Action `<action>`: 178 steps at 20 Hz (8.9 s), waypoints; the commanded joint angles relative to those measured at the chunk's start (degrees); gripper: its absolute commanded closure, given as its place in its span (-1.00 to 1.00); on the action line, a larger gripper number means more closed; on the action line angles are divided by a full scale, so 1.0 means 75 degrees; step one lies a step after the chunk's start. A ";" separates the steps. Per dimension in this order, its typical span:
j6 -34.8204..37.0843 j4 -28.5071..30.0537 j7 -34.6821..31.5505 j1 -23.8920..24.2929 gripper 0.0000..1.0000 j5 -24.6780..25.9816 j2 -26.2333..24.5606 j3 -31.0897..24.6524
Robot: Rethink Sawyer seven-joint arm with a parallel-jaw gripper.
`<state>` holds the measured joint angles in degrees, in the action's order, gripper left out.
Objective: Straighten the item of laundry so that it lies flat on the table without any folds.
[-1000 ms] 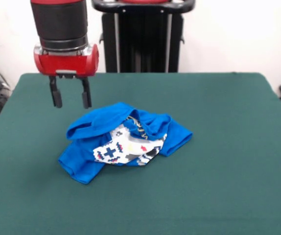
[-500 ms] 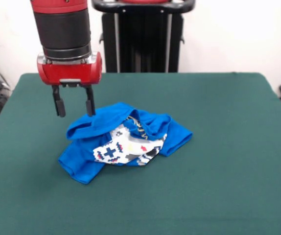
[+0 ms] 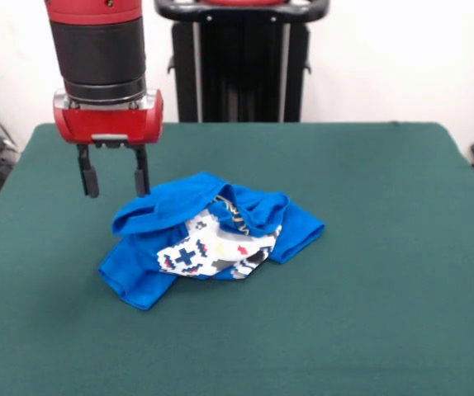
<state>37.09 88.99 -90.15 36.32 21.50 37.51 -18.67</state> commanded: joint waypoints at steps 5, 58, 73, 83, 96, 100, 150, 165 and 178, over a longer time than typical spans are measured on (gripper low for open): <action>0.1085 -0.0062 0.1335 -0.0070 -1.00 0.0339 -0.0512 -0.0807; 0.0696 -0.0043 0.1664 0.0768 -1.00 0.1098 -0.1035 -0.1883; 0.1043 -0.0189 0.1720 0.0739 -1.00 0.1528 -0.1174 -0.1833; 0.1244 -0.0377 0.1721 0.0669 -1.00 0.1817 -0.1272 -0.1727; 0.1894 -0.0691 0.1811 0.0482 -1.00 0.2316 -0.1302 -0.1468; 0.1968 -0.0655 0.1822 0.0552 -1.00 0.2305 -0.1324 -0.1539; 0.2192 -0.0521 0.2565 0.1181 1.00 0.2293 -0.2091 -0.2652; 0.2051 0.0889 0.1987 0.1381 1.00 0.2352 0.0334 -0.2336; 0.1293 0.1885 0.0848 0.1206 1.00 0.2694 0.0587 -0.1919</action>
<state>47.39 93.80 -90.14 48.23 38.18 41.85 -33.59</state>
